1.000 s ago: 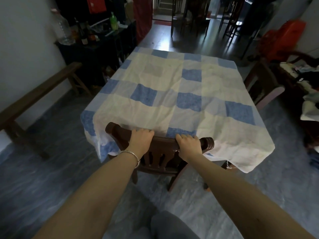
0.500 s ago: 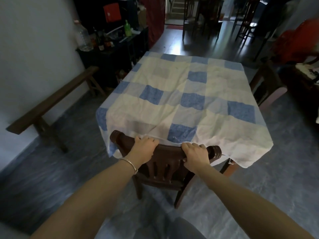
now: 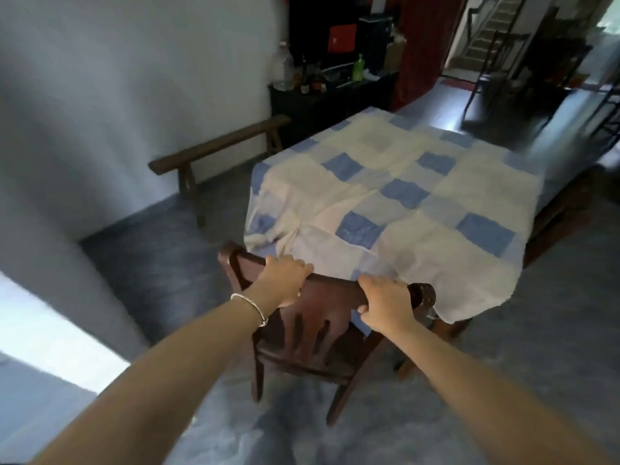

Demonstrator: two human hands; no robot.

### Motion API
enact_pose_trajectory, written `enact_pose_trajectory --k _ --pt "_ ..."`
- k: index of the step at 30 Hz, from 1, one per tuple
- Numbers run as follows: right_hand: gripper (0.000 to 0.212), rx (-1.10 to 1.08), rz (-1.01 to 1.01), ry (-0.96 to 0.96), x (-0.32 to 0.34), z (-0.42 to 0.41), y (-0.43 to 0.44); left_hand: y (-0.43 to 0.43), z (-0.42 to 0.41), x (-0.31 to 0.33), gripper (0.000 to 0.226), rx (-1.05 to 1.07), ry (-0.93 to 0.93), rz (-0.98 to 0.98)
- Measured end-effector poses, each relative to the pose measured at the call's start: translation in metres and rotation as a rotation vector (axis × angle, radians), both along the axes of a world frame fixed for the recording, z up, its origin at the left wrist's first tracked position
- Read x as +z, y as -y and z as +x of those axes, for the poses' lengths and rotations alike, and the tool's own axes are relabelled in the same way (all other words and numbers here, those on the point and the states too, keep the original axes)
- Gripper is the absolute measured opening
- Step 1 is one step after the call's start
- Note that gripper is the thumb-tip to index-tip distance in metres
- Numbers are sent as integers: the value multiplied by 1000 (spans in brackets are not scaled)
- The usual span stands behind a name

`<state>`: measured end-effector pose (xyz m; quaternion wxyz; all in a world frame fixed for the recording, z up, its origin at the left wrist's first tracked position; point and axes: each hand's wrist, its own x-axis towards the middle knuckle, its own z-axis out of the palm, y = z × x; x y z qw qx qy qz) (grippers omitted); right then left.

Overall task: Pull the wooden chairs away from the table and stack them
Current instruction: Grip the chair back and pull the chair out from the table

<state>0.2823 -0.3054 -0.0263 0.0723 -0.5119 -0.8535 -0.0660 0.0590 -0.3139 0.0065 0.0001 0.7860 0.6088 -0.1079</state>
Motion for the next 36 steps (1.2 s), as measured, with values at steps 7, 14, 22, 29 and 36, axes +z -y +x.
enact_pose_trajectory --k 7,14,22,29,36 --pt "42 152 -35 81 16 47 81 122 53 6 45 176 34 -13" --pt "42 233 -51 110 33 110 158 215 117 17 33 230 72 34" --pt "39 297 -60 91 47 211 202 270 221 28 33 278 75 51" --pt "41 378 -45 107 43 342 190 280 360 28 31 374 87 81" --pt "47 493 -30 182 50 458 175 295 491 23 35 504 151 108"
